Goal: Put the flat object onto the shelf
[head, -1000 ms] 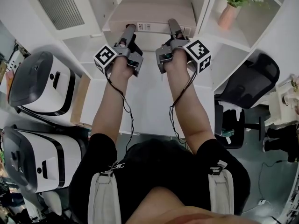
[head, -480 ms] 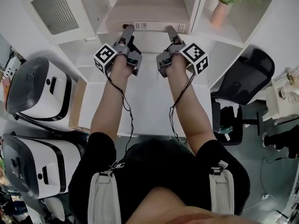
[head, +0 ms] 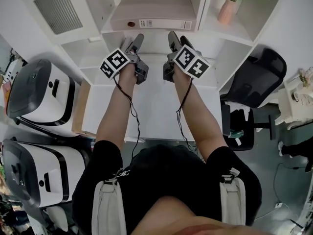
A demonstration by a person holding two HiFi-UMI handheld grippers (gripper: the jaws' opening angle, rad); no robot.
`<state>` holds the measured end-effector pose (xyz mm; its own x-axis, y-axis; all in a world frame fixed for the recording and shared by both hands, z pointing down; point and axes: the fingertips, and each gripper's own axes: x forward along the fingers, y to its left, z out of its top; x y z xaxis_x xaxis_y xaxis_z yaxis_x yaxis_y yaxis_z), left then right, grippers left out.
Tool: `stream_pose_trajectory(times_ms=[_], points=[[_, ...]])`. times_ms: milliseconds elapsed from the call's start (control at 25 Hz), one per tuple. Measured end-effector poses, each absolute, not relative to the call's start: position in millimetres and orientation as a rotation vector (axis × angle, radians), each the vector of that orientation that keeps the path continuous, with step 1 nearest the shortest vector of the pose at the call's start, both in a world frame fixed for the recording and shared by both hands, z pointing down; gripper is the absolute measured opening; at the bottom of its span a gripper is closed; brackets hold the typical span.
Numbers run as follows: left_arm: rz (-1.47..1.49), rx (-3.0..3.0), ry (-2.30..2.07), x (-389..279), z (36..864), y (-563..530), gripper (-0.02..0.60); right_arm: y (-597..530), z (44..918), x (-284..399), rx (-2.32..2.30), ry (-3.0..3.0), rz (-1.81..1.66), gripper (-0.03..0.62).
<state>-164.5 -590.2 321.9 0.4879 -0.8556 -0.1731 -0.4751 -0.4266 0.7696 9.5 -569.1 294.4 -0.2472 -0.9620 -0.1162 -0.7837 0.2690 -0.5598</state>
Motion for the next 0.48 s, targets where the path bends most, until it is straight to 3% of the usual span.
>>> stream_pose_trajectory(times_ms=[120,240,360,480], points=[[-0.605,2.236,-1.173,-157,327,-575,0.341,-560,299,-4,-1.614,2.244,-0.333,0.211],[-0.428,2.406,-1.31,-154,335,-557,0.319,-546,309,-9,-1.712,2.328,-0.111,0.139],[-0.276,2.536,-1.484,-160,339,-537,0.119,-531,316,-13,-1.742,2.358,0.037,0.065],[-0.239,2.633,-1.569,-165,336,-513,0.047,-518,328,-16,-1.732,2.357,0.063,0.02]])
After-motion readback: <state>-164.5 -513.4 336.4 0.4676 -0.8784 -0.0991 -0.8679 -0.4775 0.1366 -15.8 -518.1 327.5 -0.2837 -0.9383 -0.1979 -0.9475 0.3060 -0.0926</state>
